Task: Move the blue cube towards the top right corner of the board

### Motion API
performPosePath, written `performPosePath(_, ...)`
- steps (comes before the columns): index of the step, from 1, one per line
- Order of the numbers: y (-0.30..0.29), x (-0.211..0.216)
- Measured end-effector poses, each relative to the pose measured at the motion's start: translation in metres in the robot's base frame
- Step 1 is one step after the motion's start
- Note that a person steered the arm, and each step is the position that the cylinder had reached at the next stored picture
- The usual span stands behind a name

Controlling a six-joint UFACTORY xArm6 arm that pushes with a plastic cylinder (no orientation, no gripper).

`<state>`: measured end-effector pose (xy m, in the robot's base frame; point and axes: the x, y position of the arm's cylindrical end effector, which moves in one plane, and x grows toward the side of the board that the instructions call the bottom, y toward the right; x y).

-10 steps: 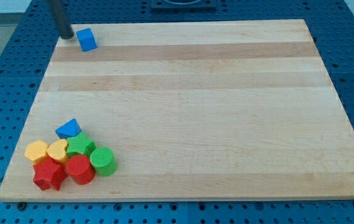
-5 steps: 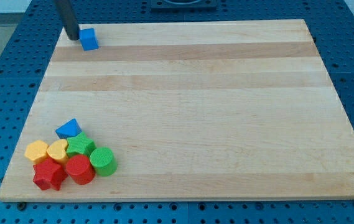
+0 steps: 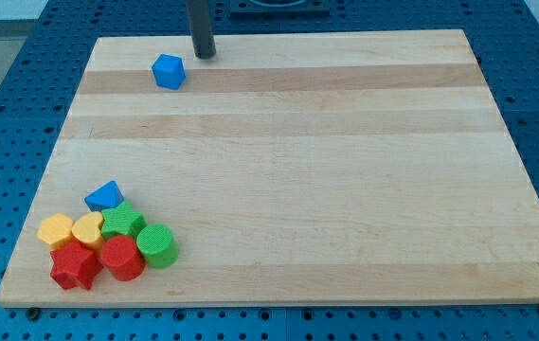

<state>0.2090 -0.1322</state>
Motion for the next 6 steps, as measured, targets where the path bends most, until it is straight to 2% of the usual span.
performPosePath(1, -0.022, -0.018)
performPosePath(2, -0.086, -0.003)
performPosePath(3, -0.100, 0.068)
performPosePath(5, -0.092, 0.102)
performPosePath(6, -0.084, 0.086)
